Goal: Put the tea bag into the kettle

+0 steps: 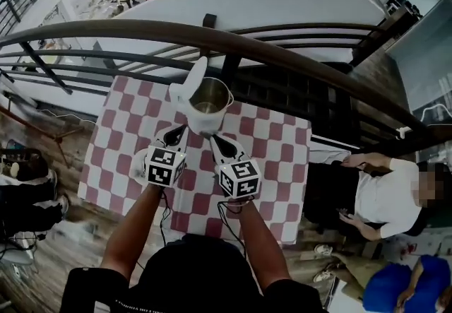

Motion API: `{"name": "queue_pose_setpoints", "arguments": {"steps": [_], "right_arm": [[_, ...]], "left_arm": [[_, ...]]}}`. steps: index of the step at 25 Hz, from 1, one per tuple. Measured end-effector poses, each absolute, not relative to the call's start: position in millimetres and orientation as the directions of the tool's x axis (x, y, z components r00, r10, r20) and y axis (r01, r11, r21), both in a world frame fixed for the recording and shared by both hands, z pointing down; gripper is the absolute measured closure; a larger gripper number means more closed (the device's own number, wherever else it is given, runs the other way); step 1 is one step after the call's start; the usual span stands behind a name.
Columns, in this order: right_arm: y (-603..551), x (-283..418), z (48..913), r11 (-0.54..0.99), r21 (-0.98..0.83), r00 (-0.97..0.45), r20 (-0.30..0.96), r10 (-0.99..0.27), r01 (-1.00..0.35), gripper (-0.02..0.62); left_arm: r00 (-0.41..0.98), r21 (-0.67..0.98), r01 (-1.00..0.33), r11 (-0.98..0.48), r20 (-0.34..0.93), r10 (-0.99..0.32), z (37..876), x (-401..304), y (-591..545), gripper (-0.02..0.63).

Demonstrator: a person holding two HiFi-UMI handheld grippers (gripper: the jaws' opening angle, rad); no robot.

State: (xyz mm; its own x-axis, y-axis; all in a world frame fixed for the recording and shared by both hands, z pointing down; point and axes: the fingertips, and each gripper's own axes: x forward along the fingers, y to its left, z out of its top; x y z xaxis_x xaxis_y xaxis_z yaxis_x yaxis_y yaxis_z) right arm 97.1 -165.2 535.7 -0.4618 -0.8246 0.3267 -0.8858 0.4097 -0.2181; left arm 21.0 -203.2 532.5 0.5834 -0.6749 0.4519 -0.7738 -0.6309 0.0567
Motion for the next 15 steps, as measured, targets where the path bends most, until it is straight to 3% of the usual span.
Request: {"name": "queue_pose_setpoints", "arguments": {"steps": [15], "right_arm": [[-190, 126, 468, 0.391, -0.143, -0.415, 0.223, -0.882, -0.909, 0.581]], "left_arm": [[0.612, 0.017, -0.753, -0.658, 0.387, -0.689, 482, 52, -220, 0.607]]}}
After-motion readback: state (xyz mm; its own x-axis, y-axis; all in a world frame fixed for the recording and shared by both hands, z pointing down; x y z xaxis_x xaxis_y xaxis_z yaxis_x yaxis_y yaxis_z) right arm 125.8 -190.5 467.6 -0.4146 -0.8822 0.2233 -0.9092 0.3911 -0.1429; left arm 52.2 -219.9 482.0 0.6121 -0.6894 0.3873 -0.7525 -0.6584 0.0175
